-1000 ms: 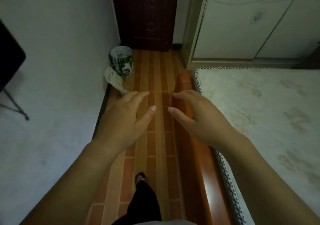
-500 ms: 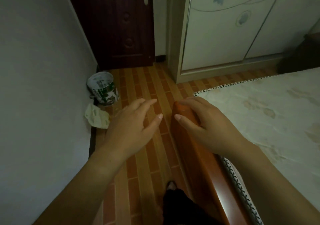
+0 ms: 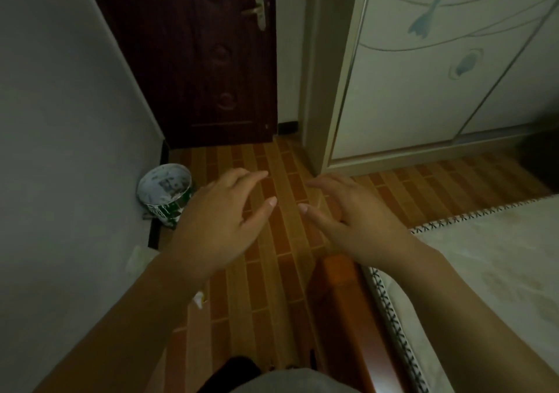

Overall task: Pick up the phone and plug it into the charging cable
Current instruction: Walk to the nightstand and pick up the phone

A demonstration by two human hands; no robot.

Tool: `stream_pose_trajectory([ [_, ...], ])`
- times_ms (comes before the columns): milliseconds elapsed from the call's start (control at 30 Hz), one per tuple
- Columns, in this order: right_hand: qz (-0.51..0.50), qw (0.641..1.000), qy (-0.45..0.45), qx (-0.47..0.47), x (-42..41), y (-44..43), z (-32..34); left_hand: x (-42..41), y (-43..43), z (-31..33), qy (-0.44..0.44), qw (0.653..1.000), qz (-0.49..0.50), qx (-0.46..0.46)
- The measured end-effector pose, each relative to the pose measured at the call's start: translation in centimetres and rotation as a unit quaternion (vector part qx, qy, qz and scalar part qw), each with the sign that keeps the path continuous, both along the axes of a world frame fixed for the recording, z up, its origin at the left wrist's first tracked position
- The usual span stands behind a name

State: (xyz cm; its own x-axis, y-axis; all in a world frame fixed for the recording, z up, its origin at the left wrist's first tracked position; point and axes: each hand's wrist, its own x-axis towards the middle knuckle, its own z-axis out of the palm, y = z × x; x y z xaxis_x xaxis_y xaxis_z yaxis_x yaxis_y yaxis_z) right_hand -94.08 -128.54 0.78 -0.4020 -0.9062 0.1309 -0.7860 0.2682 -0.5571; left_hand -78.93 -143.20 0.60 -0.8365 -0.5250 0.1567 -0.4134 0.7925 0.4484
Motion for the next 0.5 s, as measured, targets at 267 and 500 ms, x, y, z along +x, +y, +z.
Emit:
stream_pose_trajectory([
  [267,-0.036,0.999,0.007,-0.003,-12.5,-13.7,-1.3,-12.2,-14.6,-1.2,-0.021,0.999,-0.028,-0.004],
  [500,-0.132,0.991,-0.004,-0.029,-24.0,-22.4,-0.4,-29.0,-25.9,0.7,-0.036,0.987,-0.151,-0.031],
])
